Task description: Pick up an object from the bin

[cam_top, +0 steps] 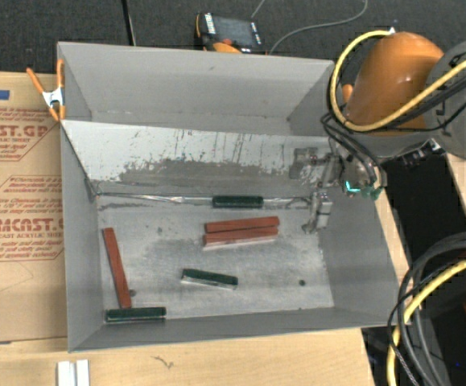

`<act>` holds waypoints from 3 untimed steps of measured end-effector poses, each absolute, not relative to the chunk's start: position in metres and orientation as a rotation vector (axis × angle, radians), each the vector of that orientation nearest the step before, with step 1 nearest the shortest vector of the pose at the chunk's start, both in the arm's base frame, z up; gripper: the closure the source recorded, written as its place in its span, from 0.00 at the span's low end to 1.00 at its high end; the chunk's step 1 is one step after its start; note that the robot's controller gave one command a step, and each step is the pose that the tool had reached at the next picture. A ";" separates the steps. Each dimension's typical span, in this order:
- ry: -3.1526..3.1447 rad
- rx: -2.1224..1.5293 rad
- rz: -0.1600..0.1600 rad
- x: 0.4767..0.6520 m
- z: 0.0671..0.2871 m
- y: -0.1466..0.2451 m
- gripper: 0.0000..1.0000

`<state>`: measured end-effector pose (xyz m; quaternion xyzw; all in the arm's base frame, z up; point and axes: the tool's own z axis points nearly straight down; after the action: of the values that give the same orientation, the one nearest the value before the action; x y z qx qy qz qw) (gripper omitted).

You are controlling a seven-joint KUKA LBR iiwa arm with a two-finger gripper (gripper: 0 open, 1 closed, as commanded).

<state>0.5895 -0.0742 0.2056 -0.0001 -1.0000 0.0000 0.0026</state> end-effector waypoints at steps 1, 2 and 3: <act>-3.137 -0.061 -0.004 0.578 0.152 -0.050 0.00; -3.150 0.033 0.000 0.594 0.068 -0.032 0.00; -3.129 0.280 -0.001 0.558 0.069 -0.004 0.00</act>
Offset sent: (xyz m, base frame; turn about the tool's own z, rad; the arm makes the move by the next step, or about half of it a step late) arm -0.0106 0.0213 -0.0497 0.0414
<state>0.5579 -0.0044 0.0695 0.0890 -0.9960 -0.0004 0.0001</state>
